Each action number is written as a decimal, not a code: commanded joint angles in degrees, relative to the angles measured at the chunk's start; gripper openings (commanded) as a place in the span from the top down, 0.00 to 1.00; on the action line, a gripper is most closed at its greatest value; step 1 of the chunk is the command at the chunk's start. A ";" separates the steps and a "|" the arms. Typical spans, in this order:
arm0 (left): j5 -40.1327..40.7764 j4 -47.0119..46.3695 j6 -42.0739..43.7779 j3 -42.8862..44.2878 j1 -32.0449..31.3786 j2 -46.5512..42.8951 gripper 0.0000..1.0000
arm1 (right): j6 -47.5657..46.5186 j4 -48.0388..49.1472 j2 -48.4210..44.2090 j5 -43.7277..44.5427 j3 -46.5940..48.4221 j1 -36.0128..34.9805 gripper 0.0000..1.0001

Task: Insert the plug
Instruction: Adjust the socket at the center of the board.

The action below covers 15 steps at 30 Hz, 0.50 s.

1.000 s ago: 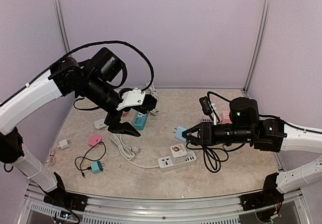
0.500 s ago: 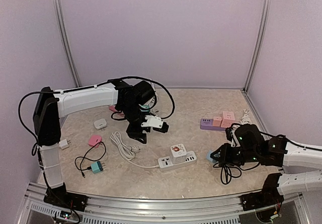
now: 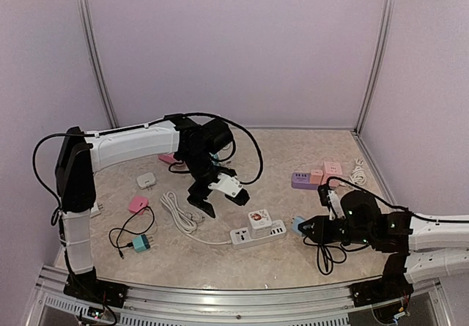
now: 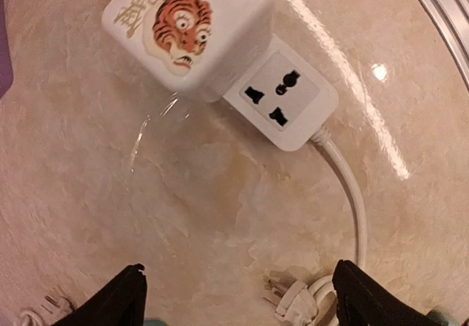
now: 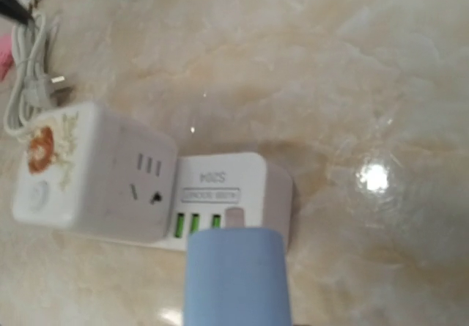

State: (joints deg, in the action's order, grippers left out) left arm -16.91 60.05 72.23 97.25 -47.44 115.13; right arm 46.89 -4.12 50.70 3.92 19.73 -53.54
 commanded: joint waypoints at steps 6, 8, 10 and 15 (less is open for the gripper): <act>-0.60 9.57 25.19 19.65 -7.88 4.91 0.01 | -6.73 6.27 1.23 2.09 -2.97 -3.24 1.00; -0.37 12.04 26.31 24.59 -9.09 8.63 0.01 | -6.73 6.61 0.58 1.72 -3.34 -3.35 1.00; 1.15 15.65 28.25 27.87 -10.37 11.23 0.01 | -6.58 6.38 -0.30 1.93 -3.78 -3.46 1.00; 5.66 19.99 30.34 29.56 -12.11 15.80 0.01 | -5.07 5.57 -0.73 4.16 -4.34 -3.58 1.00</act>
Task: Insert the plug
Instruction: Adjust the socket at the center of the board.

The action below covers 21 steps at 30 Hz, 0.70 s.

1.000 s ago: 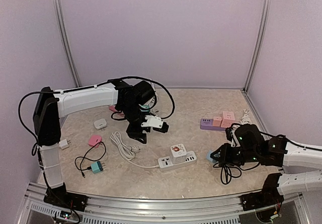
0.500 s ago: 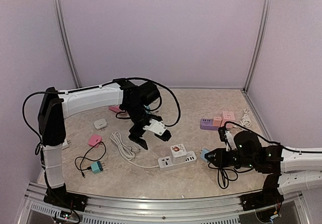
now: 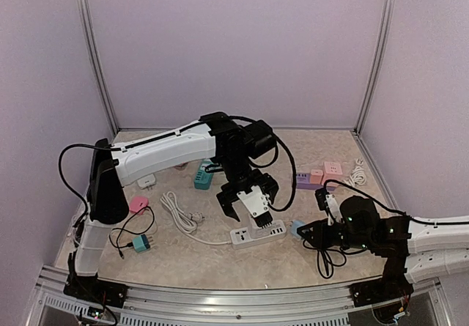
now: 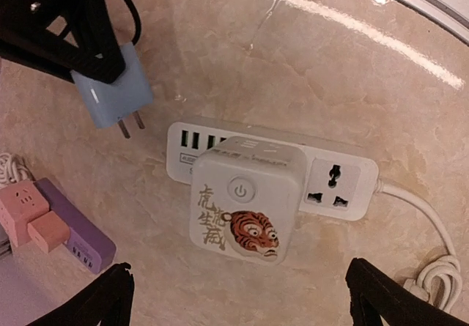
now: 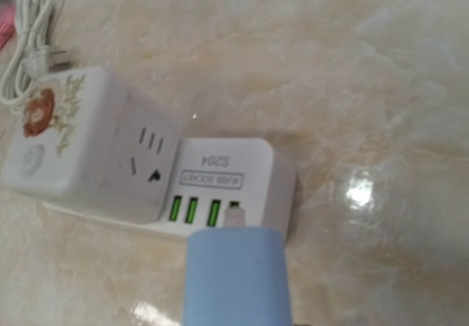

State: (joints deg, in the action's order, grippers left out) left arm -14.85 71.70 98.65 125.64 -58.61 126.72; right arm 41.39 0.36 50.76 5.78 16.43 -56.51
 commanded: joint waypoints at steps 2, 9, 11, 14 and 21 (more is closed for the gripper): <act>3.07 7.88 3.09 3.14 -1.11 5.51 0.01 | 0.83 1.32 -0.30 2.18 -1.19 -0.63 1.00; 4.90 5.86 0.15 5.93 -3.24 8.45 0.01 | 0.45 3.64 0.81 0.78 -0.78 -0.82 1.00; 4.85 6.14 -0.55 6.67 -3.35 9.04 0.01 | 0.47 2.87 0.56 0.77 -0.43 -0.95 1.00; 5.56 6.58 -0.92 6.89 -3.24 9.17 0.06 | 0.49 1.99 -0.42 0.94 -0.64 -1.27 1.00; 6.23 7.54 -2.09 8.33 -3.53 9.94 0.19 | -0.84 0.91 -2.94 1.75 -0.79 -1.85 1.00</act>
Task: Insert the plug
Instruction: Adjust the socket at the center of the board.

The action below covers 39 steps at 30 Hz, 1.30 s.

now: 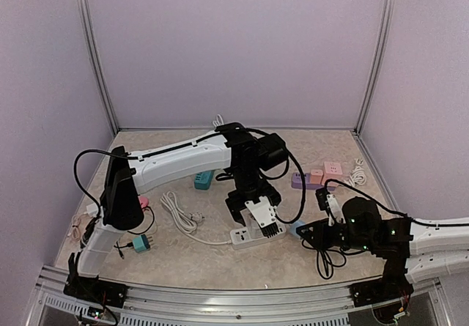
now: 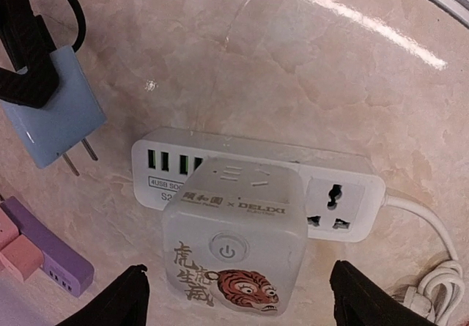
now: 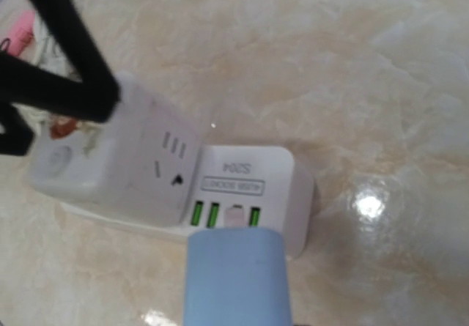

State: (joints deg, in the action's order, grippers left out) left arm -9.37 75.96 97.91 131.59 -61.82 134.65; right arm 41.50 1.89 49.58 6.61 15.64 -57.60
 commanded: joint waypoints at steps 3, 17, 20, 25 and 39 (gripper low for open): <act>1.97 5.98 -2.37 6.58 -0.93 4.28 0.20 | -0.94 -0.84 -2.39 1.07 -0.07 -0.85 1.00; 5.97 13.47 -5.89 4.21 -1.06 4.61 0.34 | -1.41 -4.28 -4.58 2.47 1.36 -1.23 1.00; 5.01 12.12 -9.20 0.44 -0.57 2.73 0.36 | -1.63 -3.93 -4.06 2.62 1.84 -1.35 1.00; 2.25 11.52 -14.64 -6.20 0.62 -1.57 0.38 | -4.46 -0.66 -1.18 2.54 1.96 -2.98 1.00; 12.81 -7.45 -36.76 -24.70 -2.29 -11.11 0.29 | -22.83 23.13 16.37 14.96 0.74 -17.05 1.00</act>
State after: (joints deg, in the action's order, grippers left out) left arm -2.22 71.64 68.38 112.51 -61.76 125.05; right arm 25.47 16.67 60.84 17.30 14.57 -72.44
